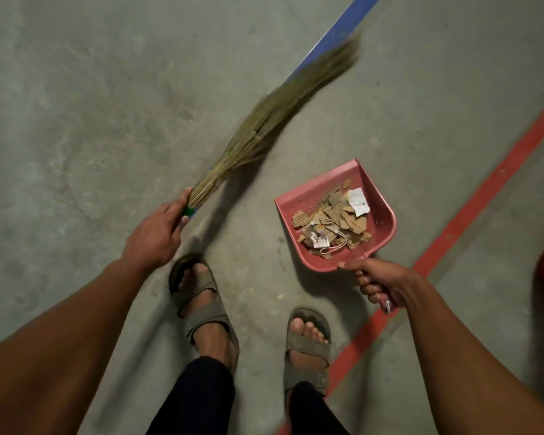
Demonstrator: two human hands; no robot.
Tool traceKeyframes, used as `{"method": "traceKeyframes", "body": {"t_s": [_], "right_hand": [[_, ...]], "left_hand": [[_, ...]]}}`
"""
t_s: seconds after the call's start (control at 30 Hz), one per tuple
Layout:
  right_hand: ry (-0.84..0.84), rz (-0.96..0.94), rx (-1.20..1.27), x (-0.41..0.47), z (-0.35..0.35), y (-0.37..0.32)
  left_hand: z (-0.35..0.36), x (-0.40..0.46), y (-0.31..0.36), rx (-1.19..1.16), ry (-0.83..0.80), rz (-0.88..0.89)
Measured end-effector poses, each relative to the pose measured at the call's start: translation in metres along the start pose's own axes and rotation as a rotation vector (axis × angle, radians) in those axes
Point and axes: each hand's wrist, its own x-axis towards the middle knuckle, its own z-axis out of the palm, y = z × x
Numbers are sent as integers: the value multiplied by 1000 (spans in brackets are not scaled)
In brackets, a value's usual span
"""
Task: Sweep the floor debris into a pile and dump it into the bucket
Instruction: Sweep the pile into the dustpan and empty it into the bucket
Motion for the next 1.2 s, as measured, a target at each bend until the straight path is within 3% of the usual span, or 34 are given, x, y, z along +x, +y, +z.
{"method": "traceKeyframes", "body": {"t_s": [0.17,0.3,0.5,0.83,1.2], "right_hand": [[-8,7,6,4,-14,24],[-41,-21,80,-6,-9,30],[-44,-91,282,-39,-4,61],[-97,-380,737,-145,-17,116],[-54,-577,1010,-300,-109,181]], "left_hand": [[38,-8,29,-69,-157,1],[68,-40,74,-75,-314,150],[76,-82,140,-119,-246,294],[-19,-115,260,-33,-140,454],[-80,-142,446,-61,-94,648]]}}
